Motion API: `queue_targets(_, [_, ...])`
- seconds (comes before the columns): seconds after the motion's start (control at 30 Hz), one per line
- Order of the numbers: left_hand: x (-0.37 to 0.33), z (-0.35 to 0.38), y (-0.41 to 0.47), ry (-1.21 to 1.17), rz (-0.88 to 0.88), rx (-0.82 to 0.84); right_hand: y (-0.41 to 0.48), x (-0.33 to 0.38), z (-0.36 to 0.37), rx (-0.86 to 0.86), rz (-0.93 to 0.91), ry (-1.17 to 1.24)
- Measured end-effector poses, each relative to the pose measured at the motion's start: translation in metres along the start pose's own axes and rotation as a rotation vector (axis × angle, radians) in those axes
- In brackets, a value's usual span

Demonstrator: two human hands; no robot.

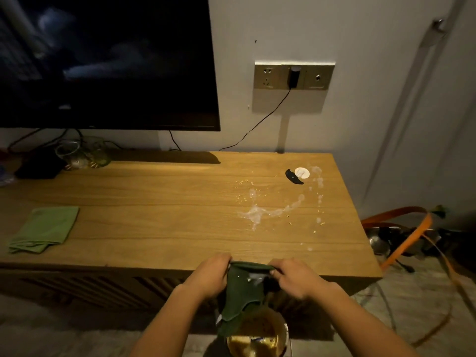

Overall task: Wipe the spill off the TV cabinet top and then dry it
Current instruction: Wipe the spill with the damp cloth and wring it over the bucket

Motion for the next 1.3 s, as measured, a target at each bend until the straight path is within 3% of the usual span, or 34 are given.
queue_targets(0.23, [-0.008,-0.109,0.042,0.147,0.070,-0.023,0.019,0.037,-0.103,-0.081,0.013,0.009])
queue_targets(0.47, [0.001,-0.224,0.136,0.065,0.148,-0.285,0.087,0.056,-0.225,-0.331,0.019,0.005])
queue_targets(0.73, [0.039,-0.276,0.277,-0.034,0.180,-0.475,0.226,0.034,-0.328,-0.512,0.037,-0.067])
queue_targets(0.87, [0.065,-0.276,0.325,0.071,0.210,-0.462,0.282,0.010,-0.338,-0.534,0.059,-0.093])
queue_targets(1.1, [0.110,-0.237,0.368,0.044,0.163,-0.341,0.337,-0.028,-0.288,-0.292,0.127,-0.164])
queue_targets(1.3, [0.121,-0.230,0.383,0.134,0.173,-0.291,0.352,-0.037,-0.277,-0.265,0.120,-0.193])
Point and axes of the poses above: each hand's wrist, its own y-axis towards the middle knuckle, its own z-axis out of the palm, x = y × z, the point moved 1 cm from there along y, towards the middle knuckle, and after that the axes turned 12 degrees about x, right-handed, at the moved point
